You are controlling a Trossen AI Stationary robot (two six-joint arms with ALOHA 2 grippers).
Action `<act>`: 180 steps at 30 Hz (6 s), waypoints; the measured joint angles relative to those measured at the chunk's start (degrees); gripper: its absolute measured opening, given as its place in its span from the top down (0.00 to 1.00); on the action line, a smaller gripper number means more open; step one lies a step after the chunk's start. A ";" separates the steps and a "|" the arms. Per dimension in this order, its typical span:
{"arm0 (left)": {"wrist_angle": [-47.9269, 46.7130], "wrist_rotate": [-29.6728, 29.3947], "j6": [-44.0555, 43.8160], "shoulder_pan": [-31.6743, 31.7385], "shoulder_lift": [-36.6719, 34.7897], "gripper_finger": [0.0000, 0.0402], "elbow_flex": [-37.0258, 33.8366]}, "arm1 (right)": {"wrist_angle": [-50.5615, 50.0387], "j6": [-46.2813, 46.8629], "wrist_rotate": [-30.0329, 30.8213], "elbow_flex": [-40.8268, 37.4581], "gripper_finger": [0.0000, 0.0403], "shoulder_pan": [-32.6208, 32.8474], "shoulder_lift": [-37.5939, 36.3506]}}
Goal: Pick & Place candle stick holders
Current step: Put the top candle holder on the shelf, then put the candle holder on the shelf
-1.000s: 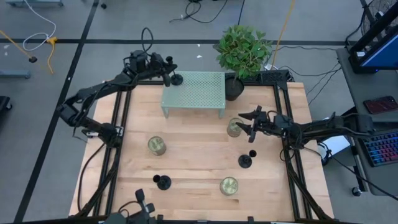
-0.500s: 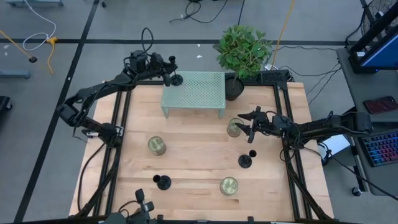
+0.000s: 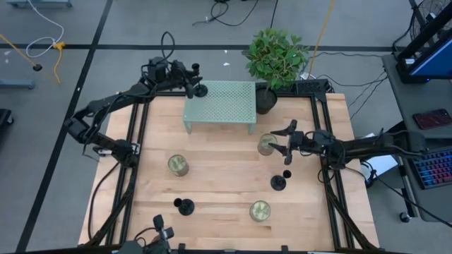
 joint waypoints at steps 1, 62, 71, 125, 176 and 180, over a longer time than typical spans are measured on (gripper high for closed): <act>-0.39 0.00 0.02 0.00 0.00 0.64 0.00 | -1.82 0.20 0.01 0.00 0.45 -0.13 -1.47; -22.48 0.00 1.51 -9.40 -18.82 0.64 -0.04 | -22.68 3.92 -28.06 0.01 0.33 12.82 -18.32; -22.71 0.00 1.55 -9.40 -18.80 0.64 -0.04 | -26.75 5.03 -24.02 0.00 0.35 12.82 -13.76; -23.32 0.09 2.14 -16.07 -18.78 0.64 0.02 | -11.50 -0.06 29.95 46.70 0.97 7.25 31.14; -25.54 -0.07 3.68 -23.08 -18.78 0.64 0.00 | -24.56 8.95 20.86 59.91 0.80 -19.94 47.27; -28.28 -0.05 7.45 -23.63 -18.80 0.64 0.02 | -24.22 7.81 20.83 59.91 0.72 -19.88 47.43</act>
